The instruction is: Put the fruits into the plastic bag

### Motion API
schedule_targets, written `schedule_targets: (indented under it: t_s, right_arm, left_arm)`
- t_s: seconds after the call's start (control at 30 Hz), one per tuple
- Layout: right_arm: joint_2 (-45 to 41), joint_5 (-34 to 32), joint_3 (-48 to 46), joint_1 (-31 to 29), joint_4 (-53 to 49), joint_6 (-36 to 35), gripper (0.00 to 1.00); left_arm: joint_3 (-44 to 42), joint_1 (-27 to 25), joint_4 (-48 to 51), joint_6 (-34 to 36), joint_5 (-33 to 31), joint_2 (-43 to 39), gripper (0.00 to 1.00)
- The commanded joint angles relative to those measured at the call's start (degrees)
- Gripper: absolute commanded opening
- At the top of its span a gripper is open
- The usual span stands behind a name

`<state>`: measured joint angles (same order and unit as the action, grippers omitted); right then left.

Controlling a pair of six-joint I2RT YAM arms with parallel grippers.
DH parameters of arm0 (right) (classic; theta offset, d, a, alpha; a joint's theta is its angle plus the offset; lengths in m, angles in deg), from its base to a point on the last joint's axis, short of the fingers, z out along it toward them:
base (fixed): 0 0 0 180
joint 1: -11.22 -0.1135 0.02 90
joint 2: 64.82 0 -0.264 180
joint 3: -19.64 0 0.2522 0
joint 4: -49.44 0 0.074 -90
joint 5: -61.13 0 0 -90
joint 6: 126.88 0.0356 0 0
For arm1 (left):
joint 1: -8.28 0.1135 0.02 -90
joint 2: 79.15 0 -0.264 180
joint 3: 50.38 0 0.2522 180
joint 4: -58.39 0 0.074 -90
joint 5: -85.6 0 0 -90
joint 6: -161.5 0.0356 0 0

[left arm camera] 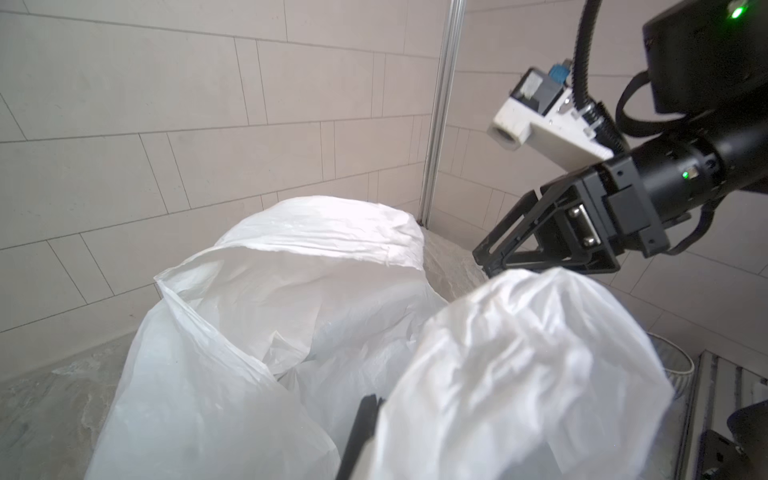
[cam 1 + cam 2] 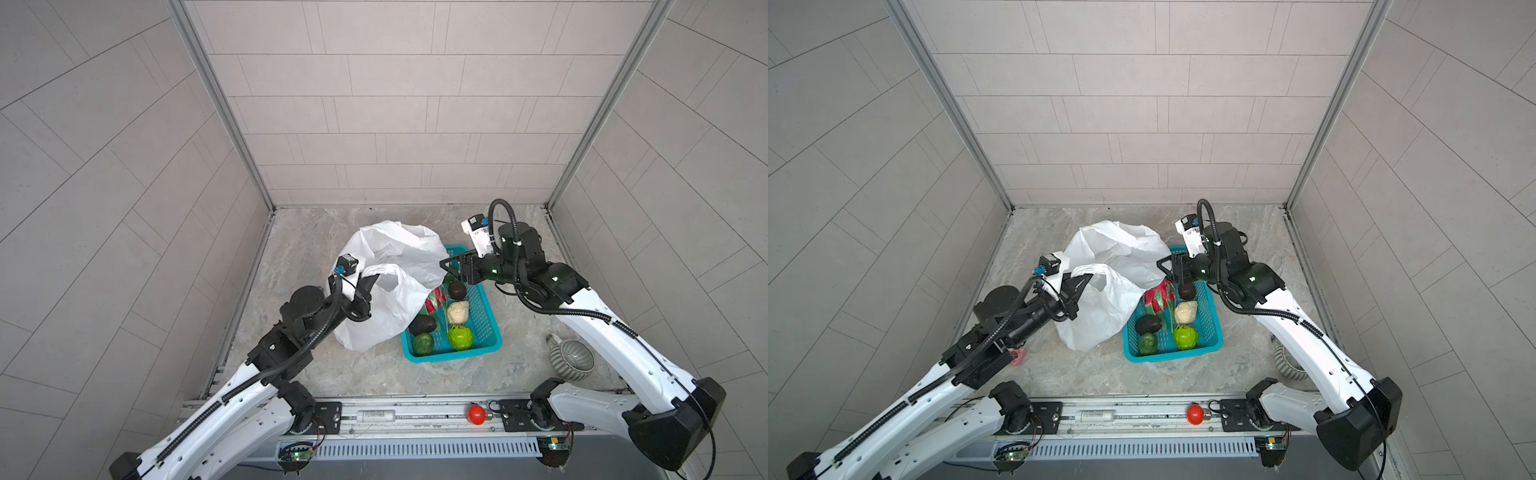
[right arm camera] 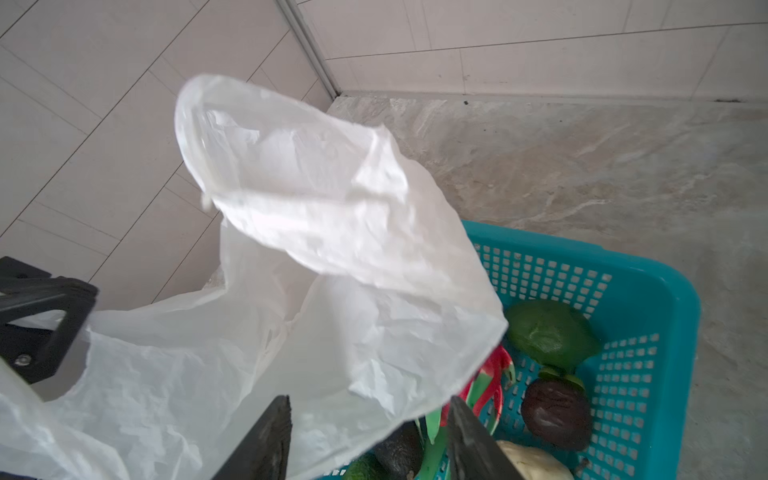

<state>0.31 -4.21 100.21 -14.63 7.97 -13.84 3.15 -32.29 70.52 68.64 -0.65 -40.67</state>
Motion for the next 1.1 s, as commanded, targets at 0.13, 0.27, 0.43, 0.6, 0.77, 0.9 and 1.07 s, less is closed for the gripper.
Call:
schedule_targets:
  t_s: [0.13, 0.27, 0.43, 0.6, 0.77, 0.9, 1.07]
  right_arm:
    - [-0.19, -6.46, -4.83, 3.21, -4.92, 3.98, 0.58]
    - [4.31, -4.84, -6.90, 1.41, -6.63, 1.06, 0.60]
    - [11.32, -7.69, -6.71, -4.90, -4.99, -0.74, 0.71]
    - [16.61, -9.45, -5.42, -5.34, -1.94, 1.99, 0.99]
    - [21.56, -9.80, -3.83, -5.55, 0.02, 3.24, 0.99]
    - [26.15, -11.17, -1.23, -6.71, -0.07, 2.66, 0.99]
    - [32.70, -12.81, 3.07, -7.16, -1.70, 3.30, 0.99]
  left_arm:
    - [0.40, 0.01, -6.37, -2.97, -2.23, 0.95, 0.00]
    - [1.39, 0.00, -7.05, -2.10, -2.96, 1.88, 0.00]
    - [1.08, -0.03, -6.87, -1.81, -2.99, 2.10, 0.00]
    - [-0.19, 0.03, -6.16, -2.42, -2.53, 1.27, 0.00]
    - [-0.99, -0.02, -5.76, -2.43, -1.75, 0.65, 0.00]
    - [-1.44, -0.01, -5.98, -2.78, -1.15, 0.80, 0.00]
    - [-1.65, -0.01, -5.85, -3.02, -0.07, 0.68, 0.00]
